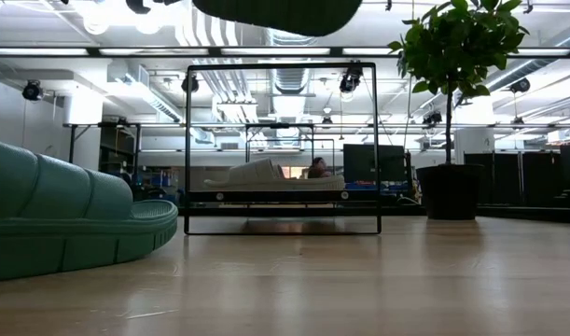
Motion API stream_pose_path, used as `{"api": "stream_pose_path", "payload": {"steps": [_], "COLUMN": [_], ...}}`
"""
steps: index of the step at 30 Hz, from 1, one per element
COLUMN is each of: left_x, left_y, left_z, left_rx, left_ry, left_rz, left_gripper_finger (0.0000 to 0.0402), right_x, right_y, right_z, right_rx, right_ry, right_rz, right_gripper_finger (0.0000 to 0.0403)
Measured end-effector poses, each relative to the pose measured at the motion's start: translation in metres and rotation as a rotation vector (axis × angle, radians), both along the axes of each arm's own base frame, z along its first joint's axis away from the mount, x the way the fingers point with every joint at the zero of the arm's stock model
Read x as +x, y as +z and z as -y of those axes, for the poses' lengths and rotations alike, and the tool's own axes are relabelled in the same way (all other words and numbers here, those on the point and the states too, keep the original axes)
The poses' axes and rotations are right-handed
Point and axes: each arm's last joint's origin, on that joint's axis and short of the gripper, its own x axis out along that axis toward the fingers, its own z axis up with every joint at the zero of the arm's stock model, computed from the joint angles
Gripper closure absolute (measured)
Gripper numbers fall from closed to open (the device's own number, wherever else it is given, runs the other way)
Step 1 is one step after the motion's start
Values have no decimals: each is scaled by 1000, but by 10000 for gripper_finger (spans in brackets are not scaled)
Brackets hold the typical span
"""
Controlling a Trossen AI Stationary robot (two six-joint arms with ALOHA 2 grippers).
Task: Pick and place slides into the shelf
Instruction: Put the left green slipper on the shelf
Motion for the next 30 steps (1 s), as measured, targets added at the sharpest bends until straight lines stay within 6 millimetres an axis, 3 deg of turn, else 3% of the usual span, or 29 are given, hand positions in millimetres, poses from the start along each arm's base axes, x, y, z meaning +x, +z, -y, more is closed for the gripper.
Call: {"api": "stream_pose_path", "payload": {"steps": [7,30], "left_x": [0,2], "left_y": [0,-2], "left_z": [1,2], "left_rx": [-4,-18], "left_ry": [-16,-61], "left_rz": [3,-2], "left_gripper_finger": [360,360], "right_x": [12,12], "right_y": [-6,-10], "right_z": [0,6], "right_rx": [-25,-139], "right_ry": [-86,-255], "right_rz": [-32,-67], "right_gripper_finger": [239,234]}}
